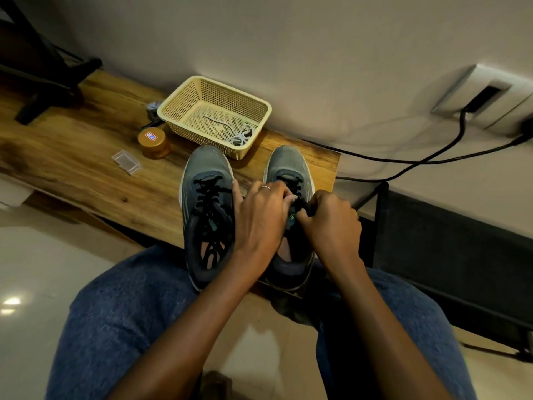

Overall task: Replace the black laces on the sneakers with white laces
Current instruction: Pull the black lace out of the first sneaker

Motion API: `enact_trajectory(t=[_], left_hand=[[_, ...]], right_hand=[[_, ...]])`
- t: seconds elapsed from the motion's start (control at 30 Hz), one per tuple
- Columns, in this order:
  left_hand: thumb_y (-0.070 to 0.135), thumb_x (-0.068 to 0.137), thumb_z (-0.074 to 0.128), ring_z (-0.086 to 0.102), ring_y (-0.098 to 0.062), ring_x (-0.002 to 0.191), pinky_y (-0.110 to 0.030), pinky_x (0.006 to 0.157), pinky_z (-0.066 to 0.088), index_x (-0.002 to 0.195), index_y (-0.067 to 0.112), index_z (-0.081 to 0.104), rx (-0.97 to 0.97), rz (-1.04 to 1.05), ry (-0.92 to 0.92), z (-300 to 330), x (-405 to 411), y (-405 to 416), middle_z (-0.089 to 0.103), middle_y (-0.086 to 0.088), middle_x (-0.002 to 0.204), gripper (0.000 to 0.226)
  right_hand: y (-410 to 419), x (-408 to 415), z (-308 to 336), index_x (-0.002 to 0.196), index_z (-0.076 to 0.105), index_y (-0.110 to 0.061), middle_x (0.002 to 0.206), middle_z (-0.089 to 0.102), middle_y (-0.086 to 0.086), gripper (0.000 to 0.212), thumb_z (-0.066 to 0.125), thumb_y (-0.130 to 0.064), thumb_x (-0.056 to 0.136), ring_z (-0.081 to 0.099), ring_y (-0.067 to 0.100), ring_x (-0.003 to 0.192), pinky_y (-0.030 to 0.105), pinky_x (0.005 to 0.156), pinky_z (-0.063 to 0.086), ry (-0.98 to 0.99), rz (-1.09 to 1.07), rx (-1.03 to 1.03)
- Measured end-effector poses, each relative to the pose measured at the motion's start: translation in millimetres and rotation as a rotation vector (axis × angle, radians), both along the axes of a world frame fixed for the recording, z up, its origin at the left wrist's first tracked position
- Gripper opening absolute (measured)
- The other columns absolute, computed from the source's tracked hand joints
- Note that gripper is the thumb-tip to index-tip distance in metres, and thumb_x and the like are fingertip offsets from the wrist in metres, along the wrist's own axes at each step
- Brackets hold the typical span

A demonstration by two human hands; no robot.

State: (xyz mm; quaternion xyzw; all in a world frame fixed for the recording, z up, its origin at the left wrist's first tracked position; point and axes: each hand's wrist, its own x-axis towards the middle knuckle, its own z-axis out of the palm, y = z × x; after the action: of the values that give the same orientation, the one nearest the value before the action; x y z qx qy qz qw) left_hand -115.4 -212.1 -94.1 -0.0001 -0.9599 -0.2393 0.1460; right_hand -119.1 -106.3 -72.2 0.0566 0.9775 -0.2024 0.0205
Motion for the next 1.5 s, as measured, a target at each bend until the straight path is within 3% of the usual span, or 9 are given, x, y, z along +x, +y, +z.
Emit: enact_trajectory(t=[0.2,0.47,0.6,0.67,0.77,0.97,1.23,1.37,1.5], left_hand=[[0.029,0.095,0.051,0.064,-0.025,0.084,-0.053,0.109,0.033,0.098,0.013,0.060,0.256,0.161,0.084,17.7,-8.8,-20.9,0.067,-0.004,0.080,0.018],[0.033,0.093,0.057,0.055,-0.022,0.110,-0.048,0.114,0.022,0.106,0.024,0.062,0.102,0.137,-0.055,16.2,-7.5,-32.6,0.069,0.000,0.102,0.017],[0.030,0.091,0.057,0.056,-0.021,0.100,-0.039,0.085,0.046,0.105,0.021,0.063,0.153,0.080,-0.060,17.6,-6.0,-30.7,0.066,-0.001,0.102,0.017],[0.032,0.091,0.057,0.060,-0.019,0.093,-0.034,0.072,0.049,0.104,0.022,0.063,0.185,0.048,-0.124,18.7,-4.1,-30.5,0.066,0.001,0.100,0.018],[0.037,0.088,0.059,0.061,-0.014,0.089,-0.028,0.066,0.046,0.107,0.025,0.062,0.196,-0.011,-0.259,18.3,0.5,-28.3,0.065,0.006,0.097,0.022],[0.037,0.086,0.063,0.061,-0.023,0.103,-0.034,0.076,0.050,0.120,0.024,0.055,0.147,-0.060,-0.332,16.2,7.5,-18.7,0.064,-0.002,0.113,0.038],[0.026,0.094,0.055,0.060,-0.027,0.104,-0.034,0.078,0.048,0.125,0.020,0.057,0.165,0.000,-0.299,18.5,9.7,-14.0,0.065,-0.007,0.112,0.032],[0.022,0.095,0.053,0.061,-0.028,0.103,-0.033,0.074,0.045,0.126,0.020,0.057,0.189,0.020,-0.308,18.5,8.2,-12.2,0.065,-0.009,0.112,0.032],[0.019,0.096,0.052,0.060,-0.028,0.104,-0.028,0.071,0.039,0.128,0.018,0.056,0.222,0.026,-0.290,19.3,7.9,-9.0,0.065,-0.010,0.114,0.032]], right_hand=[[2.5,0.6,2.2,0.089,0.058,-0.008,0.080,0.052,0.004,0.018,0.059,-0.026,0.088,0.059,0.032,0.081,0.033,0.062,0.040,-0.024,-0.004,0.016],[-1.1,0.5,-1.1,0.112,0.050,-0.016,0.110,0.058,0.006,0.029,0.062,-0.024,0.087,0.060,0.030,0.093,0.033,0.066,0.040,0.052,0.021,-0.019],[-4.1,-3.3,-6.7,0.113,0.054,-0.016,0.115,0.052,0.005,0.027,0.061,-0.019,0.087,0.054,0.025,0.101,0.034,0.071,0.043,0.126,0.137,-0.012],[-5.1,-5.9,-9.5,0.115,0.058,-0.015,0.117,0.051,0.006,0.028,0.062,-0.019,0.087,0.049,0.025,0.108,0.036,0.079,0.044,0.131,0.194,0.044],[-6.3,-8.6,-12.4,0.118,0.060,-0.017,0.124,0.049,0.007,0.030,0.062,-0.023,0.089,0.043,0.026,0.114,0.039,0.088,0.040,0.108,0.220,0.118],[-8.5,-11.4,-18.0,0.108,0.063,-0.010,0.115,0.054,0.010,0.023,0.064,-0.020,0.087,0.047,0.029,0.107,0.039,0.079,0.040,0.159,0.210,0.105],[-10.1,-12.6,-18.9,0.095,0.064,-0.008,0.103,0.057,0.010,0.011,0.061,-0.015,0.086,0.052,0.030,0.096,0.036,0.063,0.041,0.236,0.234,0.085],[-9.3,-13.1,-21.7,0.088,0.061,-0.012,0.101,0.056,0.004,0.006,0.064,-0.016,0.086,0.054,0.025,0.093,0.036,0.064,0.046,0.235,0.156,-0.055],[-9.7,-13.6,-20.2,0.075,0.056,-0.017,0.096,0.058,-0.003,0.016,0.069,-0.016,0.085,0.058,0.016,0.088,0.038,0.072,0.051,0.202,-0.113,-0.364]])
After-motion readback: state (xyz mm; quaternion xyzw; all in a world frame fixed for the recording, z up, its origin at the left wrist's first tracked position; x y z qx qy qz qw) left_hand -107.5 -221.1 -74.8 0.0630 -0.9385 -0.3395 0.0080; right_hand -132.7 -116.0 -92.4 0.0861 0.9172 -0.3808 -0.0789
